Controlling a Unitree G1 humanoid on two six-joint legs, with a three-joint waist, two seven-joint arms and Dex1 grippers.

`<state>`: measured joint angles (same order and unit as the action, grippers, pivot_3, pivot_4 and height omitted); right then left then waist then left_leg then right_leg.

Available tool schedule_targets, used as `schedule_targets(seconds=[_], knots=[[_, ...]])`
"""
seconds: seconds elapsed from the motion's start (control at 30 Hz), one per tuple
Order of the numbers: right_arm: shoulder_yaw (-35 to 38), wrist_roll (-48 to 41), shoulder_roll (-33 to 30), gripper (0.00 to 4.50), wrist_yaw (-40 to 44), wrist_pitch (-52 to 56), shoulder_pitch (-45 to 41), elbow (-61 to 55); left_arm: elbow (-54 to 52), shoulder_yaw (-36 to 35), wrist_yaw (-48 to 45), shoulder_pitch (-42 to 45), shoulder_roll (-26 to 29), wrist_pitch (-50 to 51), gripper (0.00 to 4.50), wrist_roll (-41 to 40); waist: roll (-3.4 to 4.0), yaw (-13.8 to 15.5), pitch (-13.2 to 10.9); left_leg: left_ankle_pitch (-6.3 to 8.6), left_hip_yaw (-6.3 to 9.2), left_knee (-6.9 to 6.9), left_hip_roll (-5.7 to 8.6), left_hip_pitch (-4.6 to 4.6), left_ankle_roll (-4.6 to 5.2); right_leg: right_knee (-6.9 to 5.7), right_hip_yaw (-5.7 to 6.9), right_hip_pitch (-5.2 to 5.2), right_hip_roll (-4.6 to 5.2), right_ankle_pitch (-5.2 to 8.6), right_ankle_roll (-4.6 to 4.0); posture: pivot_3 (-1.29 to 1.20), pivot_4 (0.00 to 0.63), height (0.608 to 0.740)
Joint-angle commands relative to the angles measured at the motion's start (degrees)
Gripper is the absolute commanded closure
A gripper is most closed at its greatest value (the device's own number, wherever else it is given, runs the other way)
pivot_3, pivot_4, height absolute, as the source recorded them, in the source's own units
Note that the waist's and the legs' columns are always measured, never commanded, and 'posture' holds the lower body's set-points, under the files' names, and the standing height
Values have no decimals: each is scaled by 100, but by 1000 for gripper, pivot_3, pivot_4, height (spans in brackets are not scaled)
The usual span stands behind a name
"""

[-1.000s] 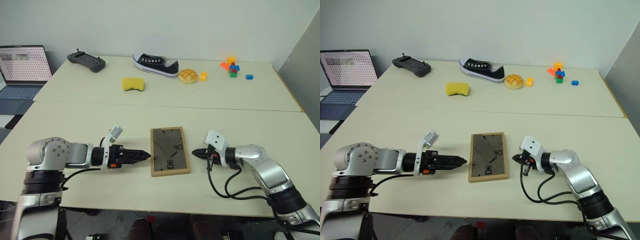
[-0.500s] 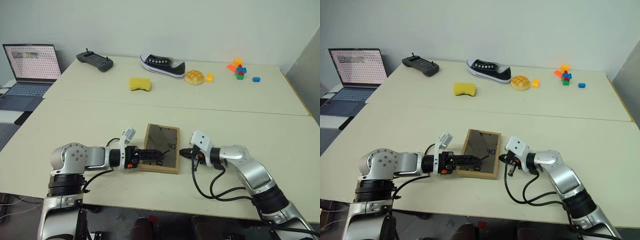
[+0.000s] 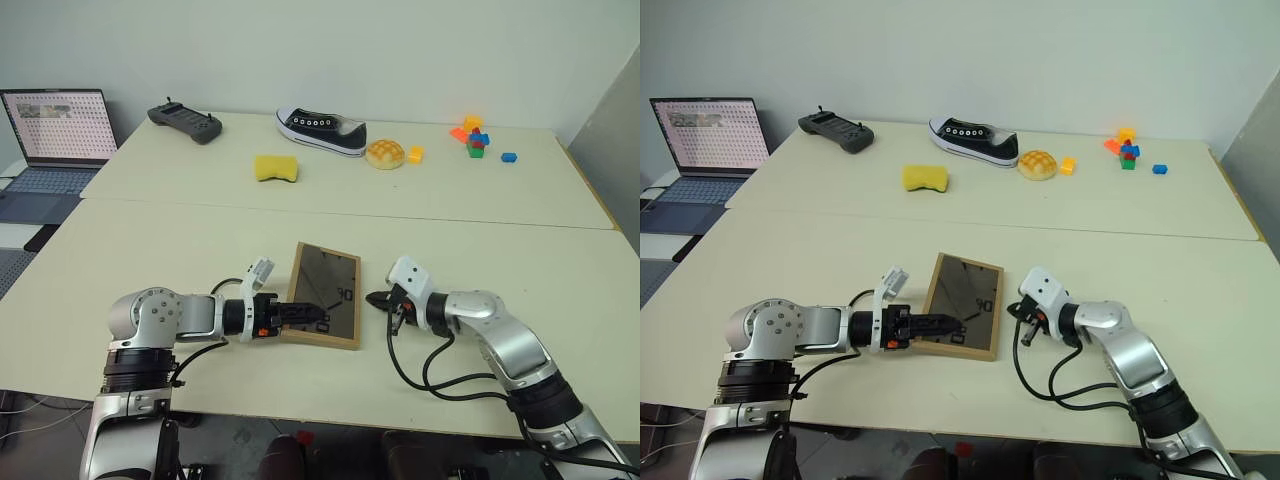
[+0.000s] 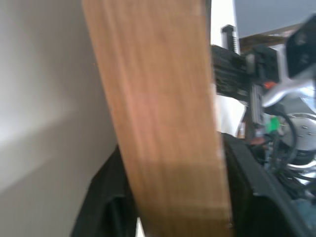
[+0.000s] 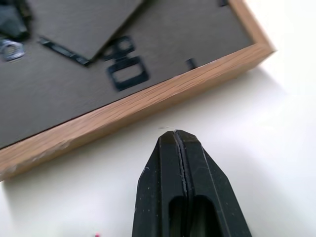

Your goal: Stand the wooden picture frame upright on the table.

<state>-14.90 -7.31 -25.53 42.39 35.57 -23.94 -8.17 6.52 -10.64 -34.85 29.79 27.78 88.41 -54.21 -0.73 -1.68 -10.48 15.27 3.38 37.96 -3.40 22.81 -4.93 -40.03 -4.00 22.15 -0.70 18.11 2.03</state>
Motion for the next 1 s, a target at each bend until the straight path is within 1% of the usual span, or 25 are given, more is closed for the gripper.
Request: schedule_targets(seconds=[0.03,0.07,0.17,0.2,0.3,0.33,0.4,0.5,0.57,0.67,0.7,0.77,0.93,1.0], knots=[[516,-231,-189,4500,17,137,-323,-244,-101,-183,61,177,25,4,3178,24,0,-9,0,0,0,0,0,0,0,0,0,0,-1,0,0,0,150,740],[633,-327,-220,4500,41,226,-421,-255,-95,-245,67,255,5,-13,3221,-2,-1,-14,-1,0,0,0,-1,0,1,0,-1,0,-1,0,0,0,150,740],[1068,-781,-206,3988,110,658,-788,-299,-8,-480,33,544,-70,-17,3235,-160,-3,-15,-5,1,0,-1,-4,5,2,-5,-1,9,-5,0,0,0,150,740],[1219,-1054,-208,3692,220,888,-937,-349,-1,-529,29,634,-91,-62,3243,-186,-3,-19,-5,1,0,0,-5,5,2,-5,-1,10,-6,0,-1,0,150,740],[1703,-2120,-173,2993,578,1803,-1493,-506,-105,-662,-129,893,-181,-305,3243,-309,-3,-19,-5,0,0,-5,-6,8,-1,0,0,11,-8,0,-1,0,150,740],[1770,-2403,-170,2752,715,2006,-1612,-525,-68,-824,-111,997,-280,-335,3243,-408,-3,-19,-5,-1,-1,-6,-6,8,-2,3,-1,12,-8,0,-1,0,150,740],[1835,-2699,-102,2264,773,2235,-1843,-392,-198,-896,-236,1084,-359,-460,3243,-547,-4,-16,-8,-4,-2,-8,-7,13,-7,6,0,15,-7,0,-1,0,150,740],[1838,-2859,16,1558,675,2332,-2193,-119,-485,-709,-465,1051,-331,-731,3243,-531,-4,-27,-9,-3,-3,-7,-8,11,-6,5,-1,15,-7,0,-1,0,150,740],[1773,-2894,86,1164,634,2319,-2387,40,-605,-531,-513,995,-291,-995,3243,-353,-4,-25,-9,-2,-2,-7,-8,11,-4,5,0,14,-7,0,-1,0,150,740],[1473,-2563,236,565,399,2034,-2641,407,-800,-491,-623,921,-284,-1209,3243,-404,-4,-26,-9,0,-5,-6,-7,11,0,4,-3,15,-6,0,-1,0,150,740],[1371,-2433,287,432,305,1931,-2712,501,-849,-470,-638,893,-286,-1272,3243,-409,-4,-39,-9,0,-5,-6,-8,11,0,4,-3,16,-7,0,-1,0,150,740],[1276,-2399,371,63,238,1897,-2794,529,-873,-410,-644,848,-268,-1367,3243,-376,-3,-42,-9,0,-6,-7,-10,10,0,3,-4,18,-8,0,-1,0,150,740],[966,-2703,782,63,256,2028,-2791,-27,-771,-209,-647,762,-226,-1691,3243,-129,-2,-35,-10,0,-5,-8,-10,16,-1,5,-3,20,-7,0,-1,0,150,740],[930,-2838,869,63,256,2154,-2698,-233,-618,-293,-524,785,-318,-1775,3243,-102,-2,-31,-11,0,-5,-8,-11,15,-1,4,-2,21,-8,0,-1,0,150,740]])
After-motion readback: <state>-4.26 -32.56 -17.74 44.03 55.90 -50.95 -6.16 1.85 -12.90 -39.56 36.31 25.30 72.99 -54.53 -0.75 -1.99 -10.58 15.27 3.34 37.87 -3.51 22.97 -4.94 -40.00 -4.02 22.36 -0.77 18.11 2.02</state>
